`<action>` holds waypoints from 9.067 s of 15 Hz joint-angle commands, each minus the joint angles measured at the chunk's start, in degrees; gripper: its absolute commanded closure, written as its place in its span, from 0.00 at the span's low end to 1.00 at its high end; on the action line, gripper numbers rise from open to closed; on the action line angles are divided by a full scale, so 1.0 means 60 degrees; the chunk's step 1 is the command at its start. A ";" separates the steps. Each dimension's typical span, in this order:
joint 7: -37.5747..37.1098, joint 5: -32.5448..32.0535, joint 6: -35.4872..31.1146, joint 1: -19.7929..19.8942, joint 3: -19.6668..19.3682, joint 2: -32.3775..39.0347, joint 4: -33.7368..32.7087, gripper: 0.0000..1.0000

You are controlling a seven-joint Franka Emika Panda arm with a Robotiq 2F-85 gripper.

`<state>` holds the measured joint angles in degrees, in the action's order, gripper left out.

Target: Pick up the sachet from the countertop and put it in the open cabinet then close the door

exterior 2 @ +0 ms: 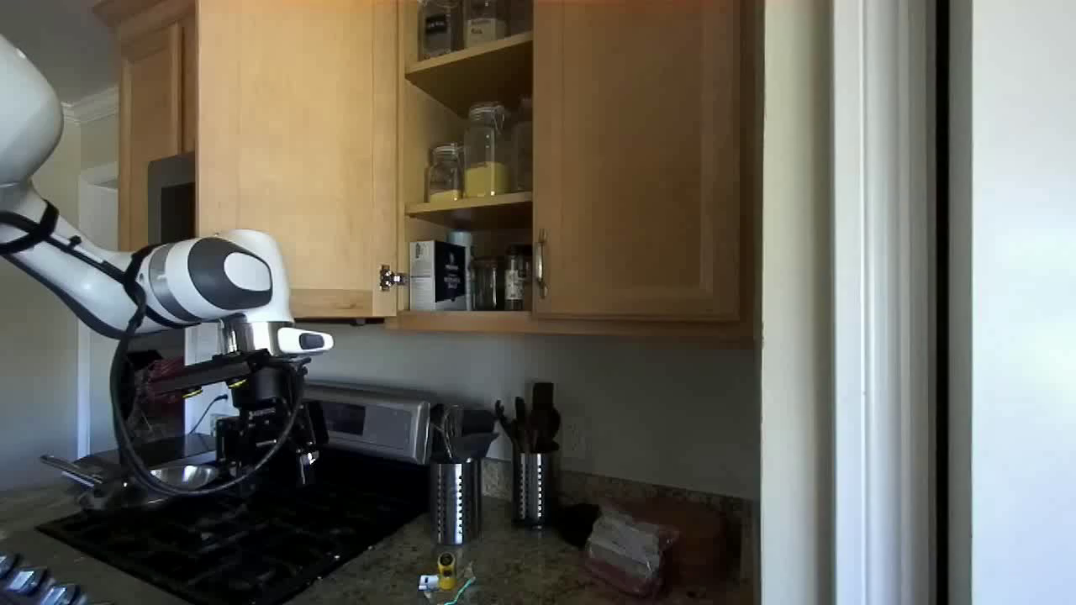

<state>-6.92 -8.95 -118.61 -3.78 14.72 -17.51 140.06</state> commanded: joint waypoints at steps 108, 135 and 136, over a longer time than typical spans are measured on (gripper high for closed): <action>0.1051 -0.1723 -0.3339 -0.0023 -0.2380 0.3155 -0.4912 0.94; -0.0246 -0.3126 -0.2855 -0.0303 -0.2259 0.4907 -0.9758 0.95; -0.0243 -0.3179 -0.2860 -0.0380 -0.2276 0.5069 -1.0017 0.95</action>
<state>-8.16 -25.98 -135.91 -4.78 1.49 9.60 85.65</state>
